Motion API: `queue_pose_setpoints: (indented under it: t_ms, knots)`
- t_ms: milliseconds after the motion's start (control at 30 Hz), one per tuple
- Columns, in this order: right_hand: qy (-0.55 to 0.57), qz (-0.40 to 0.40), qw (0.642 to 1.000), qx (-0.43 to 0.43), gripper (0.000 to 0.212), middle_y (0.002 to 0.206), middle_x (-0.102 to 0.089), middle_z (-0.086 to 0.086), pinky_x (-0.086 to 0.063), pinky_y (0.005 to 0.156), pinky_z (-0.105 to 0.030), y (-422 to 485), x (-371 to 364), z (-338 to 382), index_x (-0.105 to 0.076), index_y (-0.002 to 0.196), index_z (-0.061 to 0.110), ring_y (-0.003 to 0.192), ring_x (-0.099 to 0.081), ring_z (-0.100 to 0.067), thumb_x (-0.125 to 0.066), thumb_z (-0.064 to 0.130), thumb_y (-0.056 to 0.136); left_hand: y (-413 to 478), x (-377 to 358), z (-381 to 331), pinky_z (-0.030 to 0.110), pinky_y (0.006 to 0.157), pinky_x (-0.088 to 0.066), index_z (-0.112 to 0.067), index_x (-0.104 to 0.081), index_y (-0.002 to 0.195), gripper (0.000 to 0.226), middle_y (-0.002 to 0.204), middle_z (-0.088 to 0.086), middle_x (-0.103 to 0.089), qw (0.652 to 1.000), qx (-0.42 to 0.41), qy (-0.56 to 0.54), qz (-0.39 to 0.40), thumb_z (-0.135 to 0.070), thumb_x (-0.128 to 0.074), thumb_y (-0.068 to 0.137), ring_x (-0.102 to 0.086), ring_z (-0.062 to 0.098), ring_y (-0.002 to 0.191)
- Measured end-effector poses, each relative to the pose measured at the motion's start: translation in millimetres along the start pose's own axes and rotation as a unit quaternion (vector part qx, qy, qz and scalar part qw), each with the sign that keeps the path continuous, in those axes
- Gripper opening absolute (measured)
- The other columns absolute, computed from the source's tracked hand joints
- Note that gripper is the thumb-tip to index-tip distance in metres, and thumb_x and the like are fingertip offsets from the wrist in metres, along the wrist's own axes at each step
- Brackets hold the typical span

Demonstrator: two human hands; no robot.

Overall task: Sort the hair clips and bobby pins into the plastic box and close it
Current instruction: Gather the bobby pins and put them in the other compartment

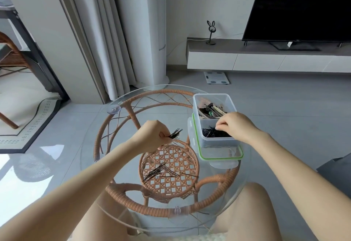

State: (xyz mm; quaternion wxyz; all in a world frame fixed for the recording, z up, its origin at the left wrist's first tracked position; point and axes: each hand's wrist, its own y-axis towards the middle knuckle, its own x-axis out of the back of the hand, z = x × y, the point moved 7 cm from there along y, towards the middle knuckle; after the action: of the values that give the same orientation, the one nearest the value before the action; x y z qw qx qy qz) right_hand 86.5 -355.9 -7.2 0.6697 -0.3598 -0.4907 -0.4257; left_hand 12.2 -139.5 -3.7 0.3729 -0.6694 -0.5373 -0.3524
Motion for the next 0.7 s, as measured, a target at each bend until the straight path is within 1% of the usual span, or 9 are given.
queue_pose_setpoints:
  t_ms: [100, 167, 267, 300, 367, 433, 500, 567, 700]
  knots:
    - [0.016, -0.056, 0.998, -0.004, 0.02, 0.089, -0.071, -0.002, -0.049, 0.071, -0.036, -3.5, 9.6, -9.8, -0.071, 0.087, 0.018, 0.083, -0.061, -0.025, -0.054, 0.03, 0.09, 22.0, 6.8, -30.4, 0.028, 0.064, -0.055, -0.007, -0.074, 0.09, 0.017, 0.077, 0.01, -0.075, 1.0, -0.03, -0.008, -0.002, -0.019, -0.062, 0.085, -0.068, 0.019, 0.065]
    - [0.019, -0.091, 0.996, -0.007, 0.021, 0.085, -0.069, 0.0, -0.045, 0.066, -0.032, -7.6, 17.3, -18.0, -0.071, 0.088, 0.017, 0.078, -0.058, -0.023, -0.054, 0.03, 0.09, 41.7, 3.8, -56.7, 0.02, 0.06, -0.05, -0.004, -0.073, 0.085, 0.019, 0.075, 0.011, -0.074, 0.998, -0.06, -0.001, 0.004, -0.018, -0.061, 0.085, -0.064, 0.019, 0.06]
    - [0.018, -0.119, 0.993, -0.002, 0.021, 0.075, -0.062, 0.002, -0.035, 0.061, -0.027, -15.0, 23.2, -23.5, -0.07, 0.085, 0.015, 0.073, -0.051, -0.02, -0.055, 0.029, 0.09, 69.7, -14.7, -91.4, 0.025, 0.058, -0.044, -0.004, -0.065, 0.07, 0.022, 0.066, 0.012, -0.059, 0.994, -0.093, 0.049, 0.028, -0.019, -0.061, 0.086, -0.051, 0.021, 0.059]
    - [0.016, -0.122, 0.992, -0.002, 0.021, 0.078, -0.065, 0.0, -0.035, 0.062, -0.027, -16.7, 23.7, -25.8, -0.07, 0.086, 0.015, 0.074, -0.052, -0.021, -0.055, 0.029, 0.09, 79.0, -23.1, -99.6, 0.027, 0.06, -0.044, -0.004, -0.065, 0.073, 0.021, 0.067, 0.009, -0.056, 0.992, -0.097, 0.069, 0.035, -0.02, -0.061, 0.086, -0.049, 0.021, 0.062]
    - [0.014, -0.121, 0.993, -0.008, 0.022, 0.085, -0.069, -0.003, -0.036, 0.063, -0.028, -19.0, 22.9, -31.5, -0.071, 0.09, 0.015, 0.08, -0.055, -0.023, -0.054, 0.029, 0.09, 93.1, -37.7, -109.4, 0.032, 0.068, -0.049, 0.0, -0.069, 0.086, 0.022, 0.076, 0.007, -0.058, 0.988, -0.097, 0.105, 0.054, -0.021, -0.063, 0.085, -0.052, 0.023, 0.07]
    - [0.015, -0.117, 0.993, -0.011, 0.023, 0.09, -0.07, -0.005, -0.038, 0.065, -0.029, -20.8, 22.0, -36.9, -0.071, 0.093, 0.015, 0.085, -0.057, -0.025, -0.053, 0.028, 0.091, 101.5, -47.5, -111.8, 0.034, 0.083, -0.053, -0.006, -0.069, 0.096, 0.021, 0.09, 0.008, -0.065, 0.986, -0.095, 0.117, 0.073, -0.023, -0.065, 0.084, -0.06, 0.025, 0.084]
    - [0.021, -0.117, 0.993, -0.008, 0.023, 0.092, -0.071, -0.005, -0.039, 0.067, -0.03, -22.5, 21.7, -37.9, -0.071, 0.095, 0.016, 0.088, -0.057, -0.025, -0.051, 0.026, 0.091, 102.2, -48.9, -111.6, 0.035, 0.091, -0.051, -0.009, -0.067, 0.109, 0.03, 0.107, 0.008, -0.069, 0.986, -0.105, 0.104, 0.076, -0.023, -0.067, 0.083, -0.064, 0.025, 0.098]
    - [0.022, -0.122, 0.992, -0.003, 0.022, 0.089, -0.071, -0.005, -0.039, 0.068, -0.03, -24.0, 23.9, -37.0, -0.071, 0.09, 0.015, 0.088, -0.057, -0.026, -0.051, 0.023, 0.091, 97.1, -41.5, -110.5, 0.035, 0.091, -0.051, -0.009, -0.068, 0.11, 0.029, 0.111, 0.007, -0.07, 0.988, -0.116, 0.082, 0.066, -0.023, -0.065, 0.084, -0.065, 0.024, 0.1]
    - [0.05, -0.178, 0.982, 0.038, 0.02, 0.078, -0.069, -0.006, -0.044, 0.065, -0.033, -34.4, 36.8, -11.3, -0.071, 0.079, 0.01, 0.077, -0.058, -0.026, -0.056, 0.019, 0.088, 75.8, -9.9, -90.2, 0.034, 0.079, -0.055, -0.007, -0.072, 0.094, 0.025, 0.097, 0.01, -0.073, 0.995, -0.087, 0.037, -0.012, -0.028, -0.059, 0.088, -0.067, 0.025, 0.085]
